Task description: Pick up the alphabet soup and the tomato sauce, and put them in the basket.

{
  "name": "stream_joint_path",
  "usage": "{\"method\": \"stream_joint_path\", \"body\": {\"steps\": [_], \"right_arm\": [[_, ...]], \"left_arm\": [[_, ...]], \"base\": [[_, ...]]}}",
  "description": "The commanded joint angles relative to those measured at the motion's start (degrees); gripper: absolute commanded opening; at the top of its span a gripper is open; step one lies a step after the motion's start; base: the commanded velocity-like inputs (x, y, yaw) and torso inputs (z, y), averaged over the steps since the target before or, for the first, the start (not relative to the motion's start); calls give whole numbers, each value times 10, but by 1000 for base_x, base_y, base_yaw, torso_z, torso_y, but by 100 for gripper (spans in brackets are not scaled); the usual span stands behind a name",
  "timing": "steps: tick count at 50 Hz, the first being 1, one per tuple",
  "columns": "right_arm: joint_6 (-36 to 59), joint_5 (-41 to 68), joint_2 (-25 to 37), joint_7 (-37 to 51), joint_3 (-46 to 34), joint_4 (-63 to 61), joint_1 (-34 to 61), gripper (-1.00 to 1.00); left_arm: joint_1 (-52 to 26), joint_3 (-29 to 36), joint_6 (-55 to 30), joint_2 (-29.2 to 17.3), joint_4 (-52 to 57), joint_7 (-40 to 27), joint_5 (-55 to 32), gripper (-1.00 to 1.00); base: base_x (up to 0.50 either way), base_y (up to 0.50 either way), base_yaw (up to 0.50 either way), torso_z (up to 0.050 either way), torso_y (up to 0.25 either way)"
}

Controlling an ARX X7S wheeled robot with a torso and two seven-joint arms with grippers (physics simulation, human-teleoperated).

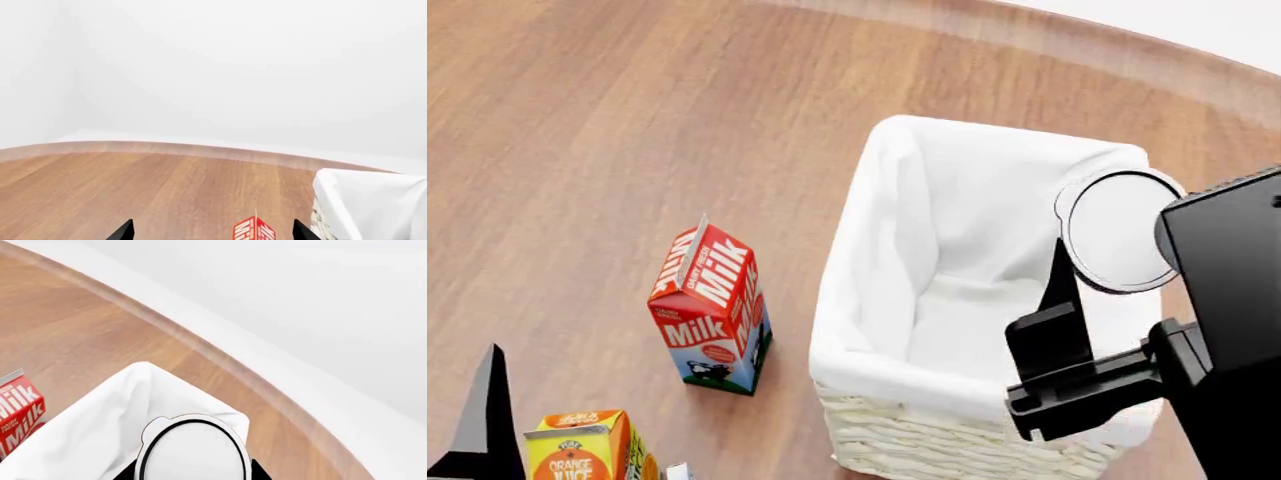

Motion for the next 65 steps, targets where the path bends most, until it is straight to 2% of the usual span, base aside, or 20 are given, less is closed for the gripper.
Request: {"method": "stream_joint_path", "body": {"steps": [1,24,43,51,54,65], "right_arm": [[71,1,-61,-60,39,66,80,-100],[254,-34,-168,-210,-2,214,190,-100],[293,-58,-241,-324,-33,339,207,-100],[307,-99,-276,-376,-57,397,222,-100],[306,-121,-289,-425,-70,415,228,-100],[311,-158,-362,-453,-90,558,239,-100]], "left_arm": [[-5,-4,34,14,-23,26,9,100],[-6,1,38,12,-30,26,8,100],[-8,9,41,14,-43,30,14,100],[-10,10,42,15,-47,31,11,100],[-8,13,45,16,-51,33,14,100],[-9,11,43,12,-51,31,9,100]], "base": [[0,0,0,0,0],[0,0,0,0,1],[0,0,0,1,1],[0,0,0,0,1],[0,0,0,0,0],[0,0,0,0,1]]}}
